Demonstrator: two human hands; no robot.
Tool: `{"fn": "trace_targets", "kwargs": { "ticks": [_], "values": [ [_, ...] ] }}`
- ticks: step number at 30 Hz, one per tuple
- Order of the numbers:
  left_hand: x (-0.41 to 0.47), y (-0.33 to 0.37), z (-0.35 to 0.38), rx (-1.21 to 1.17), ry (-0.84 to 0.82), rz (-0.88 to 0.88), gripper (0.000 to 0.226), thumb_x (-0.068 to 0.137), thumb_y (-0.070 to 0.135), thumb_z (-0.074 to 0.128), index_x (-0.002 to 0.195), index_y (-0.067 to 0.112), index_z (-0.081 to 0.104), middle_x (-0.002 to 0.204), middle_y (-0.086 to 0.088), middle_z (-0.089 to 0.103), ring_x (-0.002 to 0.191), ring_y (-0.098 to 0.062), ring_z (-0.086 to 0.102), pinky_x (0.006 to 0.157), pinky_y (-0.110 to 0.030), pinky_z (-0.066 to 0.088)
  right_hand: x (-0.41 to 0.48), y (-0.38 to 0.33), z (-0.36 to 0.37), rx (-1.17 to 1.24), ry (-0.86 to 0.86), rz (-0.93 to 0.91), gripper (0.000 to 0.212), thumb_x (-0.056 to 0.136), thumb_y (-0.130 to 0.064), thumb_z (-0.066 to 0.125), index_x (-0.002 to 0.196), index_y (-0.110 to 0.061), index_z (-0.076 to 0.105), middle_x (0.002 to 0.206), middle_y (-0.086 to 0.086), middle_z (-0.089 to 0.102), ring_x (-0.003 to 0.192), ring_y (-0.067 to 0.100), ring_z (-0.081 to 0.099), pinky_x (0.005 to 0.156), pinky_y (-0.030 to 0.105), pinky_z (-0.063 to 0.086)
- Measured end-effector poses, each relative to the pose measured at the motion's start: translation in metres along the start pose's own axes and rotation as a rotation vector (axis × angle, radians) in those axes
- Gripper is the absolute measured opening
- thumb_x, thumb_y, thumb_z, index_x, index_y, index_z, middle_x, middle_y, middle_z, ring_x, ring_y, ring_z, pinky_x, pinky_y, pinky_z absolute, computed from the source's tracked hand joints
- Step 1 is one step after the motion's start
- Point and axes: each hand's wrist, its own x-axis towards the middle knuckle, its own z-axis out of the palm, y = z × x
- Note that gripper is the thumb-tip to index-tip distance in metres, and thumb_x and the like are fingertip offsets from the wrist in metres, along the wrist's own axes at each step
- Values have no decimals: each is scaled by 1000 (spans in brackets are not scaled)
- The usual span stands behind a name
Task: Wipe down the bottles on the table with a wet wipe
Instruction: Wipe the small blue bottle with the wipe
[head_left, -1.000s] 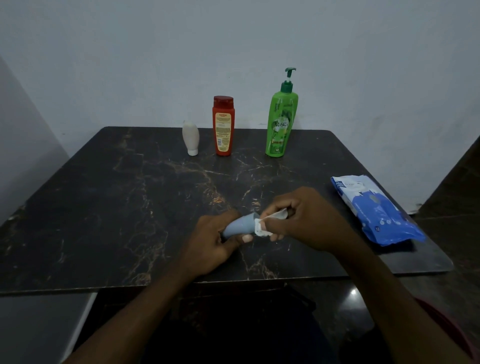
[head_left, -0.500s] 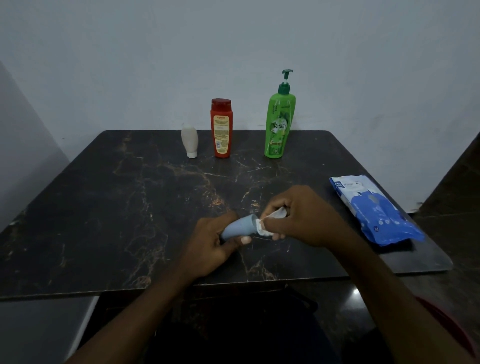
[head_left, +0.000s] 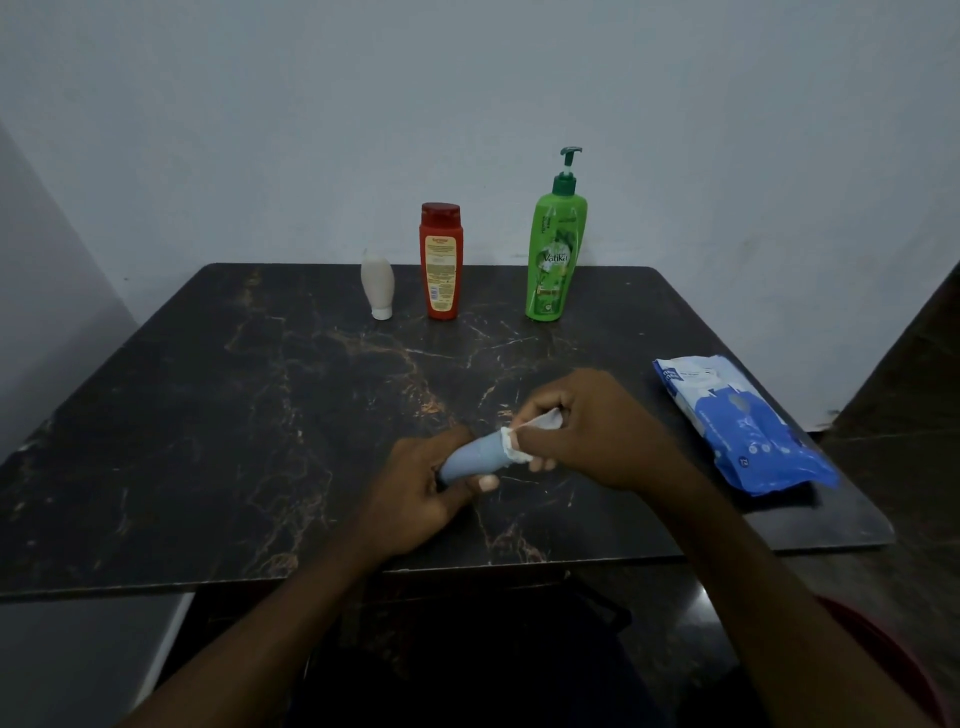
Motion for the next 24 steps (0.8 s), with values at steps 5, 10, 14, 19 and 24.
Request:
{"fn": "trace_targets", "kwargs": {
  "ticks": [5,10,14,19,24],
  "values": [
    [0,4,-1,75,-27,-53,23,91,40,71,103,26,57,90,11,65,78,-12,65,65,-36,54,-10,14,-2,94,5,185,2,83,-15,75,84,-16,75,72,4,75,61,14,72,59,29,60],
    [14,5,-16,87,-149,-144,21,94,22,62,111,27,49,108,8,57,95,-10,58,81,-38,54,-13,28,-12,249,159,297,7,86,-13,72,91,-9,74,75,6,75,62,13,71,60,24,57],
    [53,8,-38,223,-191,-197,26,98,18,62,118,30,51,119,9,55,102,-4,56,86,-26,50,-4,36,-11,498,382,439,7,87,-11,71,91,-6,73,74,11,74,57,10,67,54,17,52],
    [129,8,-61,410,-166,-149,34,92,24,74,118,21,53,119,2,62,101,-8,60,81,-17,46,39,67,-10,824,561,561,16,88,-11,70,100,-1,69,85,15,75,72,19,71,69,29,59],
    [209,-1,-64,558,-121,-115,37,89,18,78,122,13,63,118,-7,68,103,-19,64,83,-27,49,78,97,-11,768,651,578,11,89,-10,69,96,-3,69,86,15,74,74,21,72,71,32,60]
  ]
}}
